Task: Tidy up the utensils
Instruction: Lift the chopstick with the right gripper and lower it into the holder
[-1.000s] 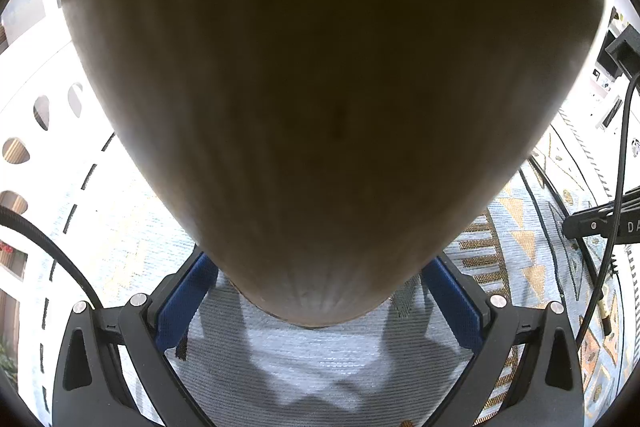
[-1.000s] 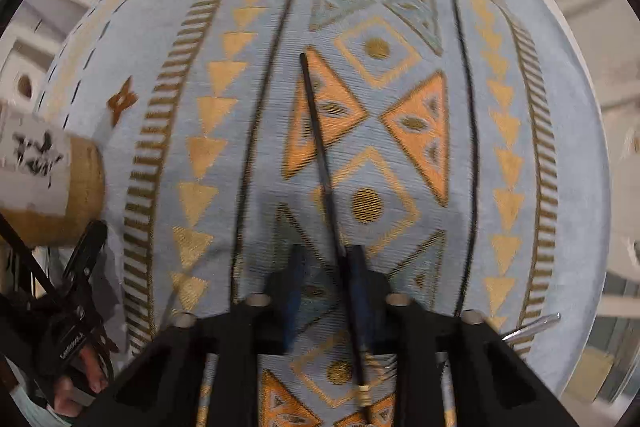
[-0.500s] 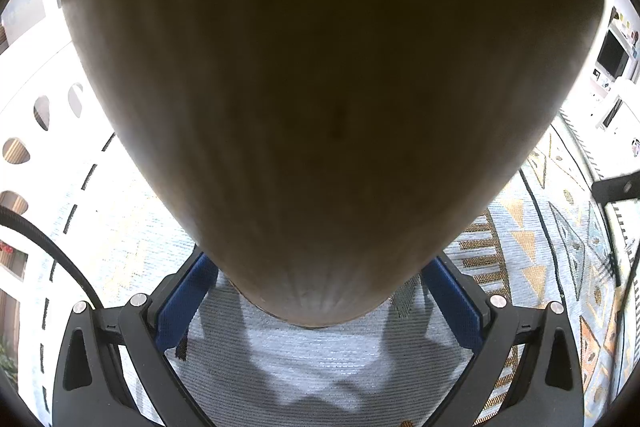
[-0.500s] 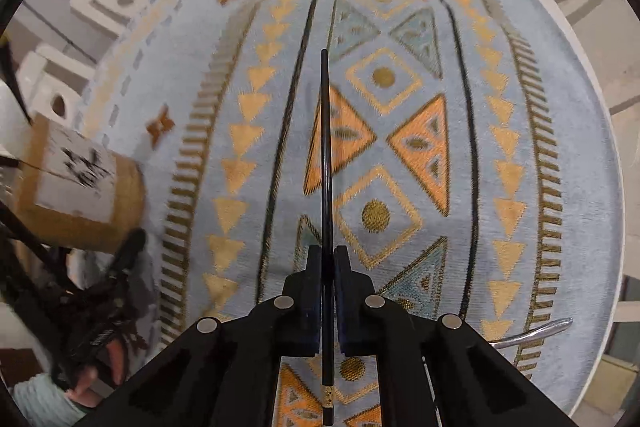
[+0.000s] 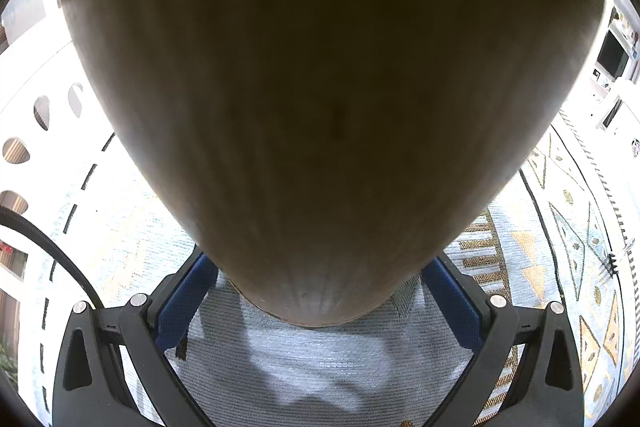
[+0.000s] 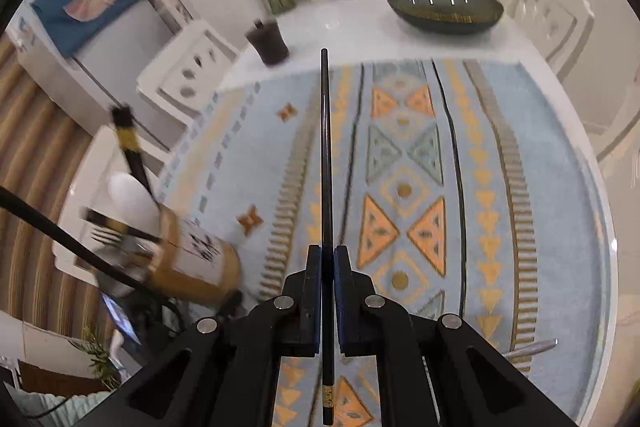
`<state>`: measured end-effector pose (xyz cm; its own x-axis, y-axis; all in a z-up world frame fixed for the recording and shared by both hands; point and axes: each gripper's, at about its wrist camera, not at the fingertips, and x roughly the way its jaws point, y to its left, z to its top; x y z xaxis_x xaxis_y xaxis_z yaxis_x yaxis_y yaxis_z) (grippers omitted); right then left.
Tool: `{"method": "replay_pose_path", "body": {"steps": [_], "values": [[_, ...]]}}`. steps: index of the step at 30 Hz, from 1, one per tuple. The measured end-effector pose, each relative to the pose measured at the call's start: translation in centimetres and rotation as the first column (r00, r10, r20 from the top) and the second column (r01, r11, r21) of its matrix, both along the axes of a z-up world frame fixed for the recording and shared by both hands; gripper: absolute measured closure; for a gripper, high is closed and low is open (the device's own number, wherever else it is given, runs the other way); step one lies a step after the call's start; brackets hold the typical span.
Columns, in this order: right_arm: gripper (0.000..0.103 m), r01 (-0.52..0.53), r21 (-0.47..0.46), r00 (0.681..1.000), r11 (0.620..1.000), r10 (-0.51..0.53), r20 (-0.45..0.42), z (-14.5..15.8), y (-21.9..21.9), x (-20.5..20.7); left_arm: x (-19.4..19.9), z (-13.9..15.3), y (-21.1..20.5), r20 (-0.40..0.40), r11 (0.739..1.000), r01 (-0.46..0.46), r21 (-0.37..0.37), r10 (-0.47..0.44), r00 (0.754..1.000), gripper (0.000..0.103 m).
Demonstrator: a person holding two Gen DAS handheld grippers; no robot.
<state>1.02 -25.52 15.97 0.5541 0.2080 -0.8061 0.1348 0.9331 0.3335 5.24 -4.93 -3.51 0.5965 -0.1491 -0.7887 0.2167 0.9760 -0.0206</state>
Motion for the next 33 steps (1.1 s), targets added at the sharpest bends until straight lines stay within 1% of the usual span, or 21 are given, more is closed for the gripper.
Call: {"method": "replay_pose_path", "body": {"steps": [2,7,10,15,19,22,24,28,33], "values": [[0.098,-0.005,0.015,0.999,1.000,0.004,0.050,1.4,0.8,0.9,0.0,0.0,-0.2,0.000,1.000,0.000,0.000,0.000,1.000,0.000],[0.098,-0.034,0.055,0.987,0.998,0.025,0.159,5.0,1.7,1.2,-0.1,-0.1,0.0,0.001,1.000,-0.002,0.002,0.002,1.000,0.000],[0.098,-0.064,0.081,0.972,0.995,0.044,0.230,7.4,2.6,1.7,-0.1,-0.1,0.0,0.001,1.000,-0.002,0.002,0.002,1.000,0.000],[0.098,-0.134,0.149,0.946,0.980,0.082,0.313,9.8,4.1,3.1,-0.1,0.1,-0.5,0.000,1.000,0.002,-0.002,-0.002,1.000,0.000],[0.098,-0.166,0.151,0.935,0.975,0.106,0.338,10.4,5.5,4.3,-0.2,0.2,-0.4,-0.001,1.000,0.005,-0.006,-0.005,1.000,0.000],[0.098,-0.188,0.175,0.938,0.966,0.124,0.323,10.1,6.7,5.4,-0.4,0.3,-0.4,-0.002,1.000,0.008,-0.009,-0.008,1.000,0.000],[0.098,-0.200,0.173,0.939,0.965,0.138,0.316,9.8,7.5,5.7,-0.3,0.4,-0.5,-0.002,1.000,0.009,-0.010,-0.009,1.000,0.000],[0.098,-0.215,0.161,0.932,0.963,0.153,0.329,10.2,8.4,5.4,-0.3,0.5,-0.5,-0.003,1.000,0.010,-0.011,-0.010,1.000,0.000],[0.098,-0.197,0.164,0.929,0.967,0.130,0.347,10.9,7.9,4.8,-0.3,0.4,-0.5,-0.003,1.000,0.009,-0.011,-0.009,1.000,0.000]]}}
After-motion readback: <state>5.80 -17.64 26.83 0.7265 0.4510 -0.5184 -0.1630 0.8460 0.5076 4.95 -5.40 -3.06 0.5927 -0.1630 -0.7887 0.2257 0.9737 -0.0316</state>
